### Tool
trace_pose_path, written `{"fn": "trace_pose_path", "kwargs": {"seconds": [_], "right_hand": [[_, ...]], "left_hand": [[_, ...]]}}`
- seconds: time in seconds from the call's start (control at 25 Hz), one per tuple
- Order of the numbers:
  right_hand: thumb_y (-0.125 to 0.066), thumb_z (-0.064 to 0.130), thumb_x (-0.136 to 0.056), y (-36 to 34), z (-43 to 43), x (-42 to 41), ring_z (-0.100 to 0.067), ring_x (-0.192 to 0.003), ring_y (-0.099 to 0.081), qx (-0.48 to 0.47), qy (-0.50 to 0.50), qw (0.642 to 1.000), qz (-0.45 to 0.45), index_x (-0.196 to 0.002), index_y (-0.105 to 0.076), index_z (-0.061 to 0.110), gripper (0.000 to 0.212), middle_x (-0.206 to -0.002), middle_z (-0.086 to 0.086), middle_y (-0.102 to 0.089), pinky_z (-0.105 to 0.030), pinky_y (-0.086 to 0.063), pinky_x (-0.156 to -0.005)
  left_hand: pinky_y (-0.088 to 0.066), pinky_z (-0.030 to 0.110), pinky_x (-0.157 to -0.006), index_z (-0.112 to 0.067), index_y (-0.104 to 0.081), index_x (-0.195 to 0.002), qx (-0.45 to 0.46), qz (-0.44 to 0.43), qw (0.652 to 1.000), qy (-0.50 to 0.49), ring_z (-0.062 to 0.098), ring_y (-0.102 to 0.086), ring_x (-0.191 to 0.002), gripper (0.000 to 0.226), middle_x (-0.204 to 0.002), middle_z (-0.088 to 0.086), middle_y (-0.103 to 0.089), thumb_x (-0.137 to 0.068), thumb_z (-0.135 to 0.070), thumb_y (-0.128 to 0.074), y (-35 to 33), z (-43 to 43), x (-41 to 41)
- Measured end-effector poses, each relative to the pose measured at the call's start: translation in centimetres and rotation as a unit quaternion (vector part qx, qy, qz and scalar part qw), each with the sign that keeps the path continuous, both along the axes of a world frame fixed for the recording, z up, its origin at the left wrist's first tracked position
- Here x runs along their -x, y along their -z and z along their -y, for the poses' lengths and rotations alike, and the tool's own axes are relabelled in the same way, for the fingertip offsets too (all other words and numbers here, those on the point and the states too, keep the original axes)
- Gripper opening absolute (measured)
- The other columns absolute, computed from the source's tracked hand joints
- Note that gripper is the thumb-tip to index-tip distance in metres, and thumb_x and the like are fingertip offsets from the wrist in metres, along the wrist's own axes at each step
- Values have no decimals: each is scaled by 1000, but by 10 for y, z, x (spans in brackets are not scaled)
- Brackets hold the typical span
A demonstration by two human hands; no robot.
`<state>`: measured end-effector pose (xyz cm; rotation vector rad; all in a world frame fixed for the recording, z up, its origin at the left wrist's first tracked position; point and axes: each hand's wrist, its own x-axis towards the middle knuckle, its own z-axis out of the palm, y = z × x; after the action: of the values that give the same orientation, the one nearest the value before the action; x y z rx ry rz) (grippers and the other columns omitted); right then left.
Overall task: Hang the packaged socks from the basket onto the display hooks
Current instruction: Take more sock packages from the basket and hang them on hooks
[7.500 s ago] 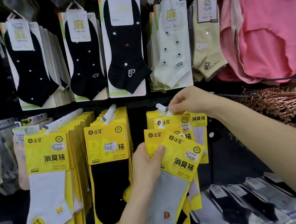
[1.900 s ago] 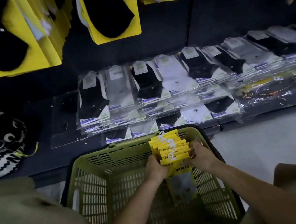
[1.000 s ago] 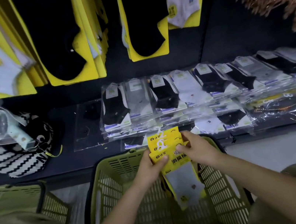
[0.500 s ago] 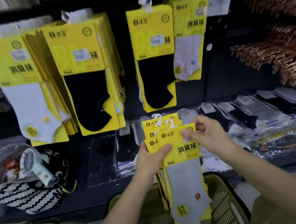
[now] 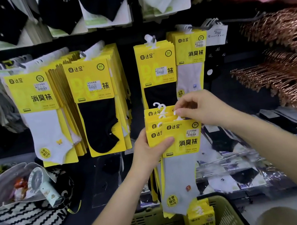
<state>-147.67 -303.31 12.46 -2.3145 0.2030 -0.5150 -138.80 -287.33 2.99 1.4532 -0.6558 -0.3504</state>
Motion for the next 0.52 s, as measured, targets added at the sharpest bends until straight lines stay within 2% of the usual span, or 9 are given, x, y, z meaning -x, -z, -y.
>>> {"fn": "trace_pose_path", "kwargs": {"seconds": [0.16,0.24,0.44,0.52], "right_hand": [[-72,16,-80,-20,-3,-5,-13,-72,-66,-4,6,1000,-29,-69,-66,27,16,-69,6,-69,-34,-54,-76],[-73,17,-79,-24,-3,-7,-16,-75,-67,2,16,999,-32,-69,-67,27,15,-69,7,-69,-36,-55,-79],[-71,16,-81,-41,-3,-7,-10,-73,-67,33,11,999,-41,-72,-68,25,13,-70,8,-69,-33,-54,-81],[-67,13,-84,-51,-3,-9,-12,-74,-68,27,6,999,-28,-78,-69,22,11,-72,7,-69,-33,-55,-78]], "left_hand": [[-52,13,-62,-33,-56,-97,19,-14,1000,1,0,-68,-82,37,-87,-21,-72,-72,-15,-77,-5,-1,-2],[-52,14,-62,-33,-57,-97,26,-20,999,-1,1,-69,-83,36,-88,-19,-72,-72,-16,-77,-6,-1,-2],[-55,25,-72,-28,-57,-100,39,-36,999,-8,11,-69,-90,34,-97,-7,-72,-75,-15,-75,-18,0,-8],[-55,22,-69,-29,-56,-100,49,-26,998,-9,7,-69,-87,32,-93,-10,-73,-77,-15,-73,-30,1,-13]]}}
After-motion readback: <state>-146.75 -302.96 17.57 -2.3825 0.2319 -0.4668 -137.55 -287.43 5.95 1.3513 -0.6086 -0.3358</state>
